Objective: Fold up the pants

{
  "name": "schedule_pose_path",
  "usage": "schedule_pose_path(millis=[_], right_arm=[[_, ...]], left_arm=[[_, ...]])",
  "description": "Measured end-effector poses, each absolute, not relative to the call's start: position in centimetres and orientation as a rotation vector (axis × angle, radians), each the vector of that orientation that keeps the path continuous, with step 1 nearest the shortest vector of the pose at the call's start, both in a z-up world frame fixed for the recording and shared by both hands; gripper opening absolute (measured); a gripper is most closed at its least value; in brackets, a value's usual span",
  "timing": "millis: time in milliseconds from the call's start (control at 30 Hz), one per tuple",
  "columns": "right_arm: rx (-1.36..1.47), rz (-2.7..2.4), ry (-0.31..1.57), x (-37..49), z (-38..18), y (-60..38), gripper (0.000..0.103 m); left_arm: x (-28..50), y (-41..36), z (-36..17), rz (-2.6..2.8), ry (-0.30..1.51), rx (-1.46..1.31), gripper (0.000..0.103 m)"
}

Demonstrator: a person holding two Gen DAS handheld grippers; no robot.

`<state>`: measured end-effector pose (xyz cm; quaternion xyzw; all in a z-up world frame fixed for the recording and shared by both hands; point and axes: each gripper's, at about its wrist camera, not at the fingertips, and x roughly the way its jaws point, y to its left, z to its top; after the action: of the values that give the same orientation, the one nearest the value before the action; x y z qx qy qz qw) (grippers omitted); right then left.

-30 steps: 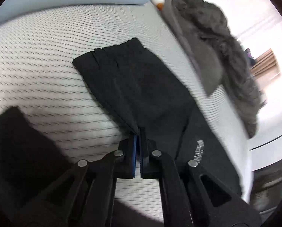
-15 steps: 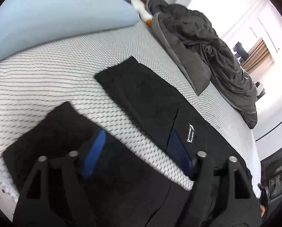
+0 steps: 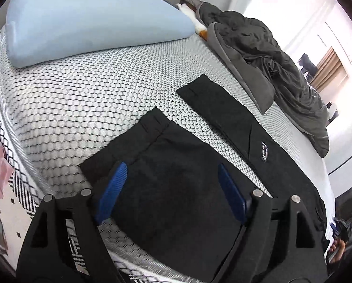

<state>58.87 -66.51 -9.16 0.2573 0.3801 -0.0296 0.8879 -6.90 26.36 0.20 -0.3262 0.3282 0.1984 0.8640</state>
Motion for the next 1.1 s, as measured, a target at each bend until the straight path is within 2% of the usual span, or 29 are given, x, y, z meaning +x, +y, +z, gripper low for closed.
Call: schedule_pose_path(millis=[67,200,300,433,467,533,567,600,633,667,700,767,967,1100], right_arm=[[0.542,-0.027,0.707,54.1,-8.0,-66.5,0.065],[0.554,0.016,0.640,44.4,-7.7,-66.5,0.066],[0.601,-0.003,0.610,38.0,-8.6,-67.5,0.070],[0.627,-0.031,0.613,33.4,-10.7,-66.5,0.070],[0.636,-0.026,0.621,32.9,-11.1,-66.4,0.070],[0.644,-0.024,0.634,32.7,-12.1,-65.4,0.070],[0.648,-0.022,0.638,32.8,-12.5,-65.0,0.070],[0.651,-0.018,0.639,32.2,-12.5,-64.7,0.070],[0.655,-0.010,0.639,32.3,-12.6,-64.3,0.070],[0.657,-0.003,0.640,32.4,-12.8,-63.9,0.070],[0.658,0.001,0.641,31.8,-12.8,-63.7,0.070],[0.652,0.000,0.645,31.9,-13.0,-63.1,0.070],[0.705,-0.006,0.713,31.4,-16.7,-62.6,0.070],[0.802,0.036,0.666,33.2,-18.1,-63.0,0.070]], left_arm=[[-8.1,26.7,0.1,0.419,0.677,-0.687,0.077],[-10.9,27.8,-0.5,0.410,0.662,-0.747,0.077],[-13.2,28.1,-1.1,0.381,0.652,-0.801,0.077],[-14.1,28.3,-2.2,0.312,0.663,-0.827,0.074],[-13.7,28.2,-2.6,0.306,0.678,-0.837,0.067],[-12.2,28.0,-3.0,0.275,0.699,-0.851,0.062],[-11.3,27.8,-3.0,0.261,0.702,-0.833,0.054],[-10.3,27.5,-2.9,0.274,0.704,-0.807,0.038],[-9.7,27.3,-2.7,0.293,0.706,-0.787,0.029],[-9.1,27.0,-2.4,0.306,0.696,-0.773,0.012],[-9.0,26.8,-1.9,0.314,0.671,-0.741,0.000],[-9.2,26.6,-1.2,0.354,0.633,-0.671,0.000],[-9.4,27.7,-3.1,0.370,0.649,-0.763,0.000],[-8.7,27.5,-2.7,0.378,0.647,-0.748,0.000]])
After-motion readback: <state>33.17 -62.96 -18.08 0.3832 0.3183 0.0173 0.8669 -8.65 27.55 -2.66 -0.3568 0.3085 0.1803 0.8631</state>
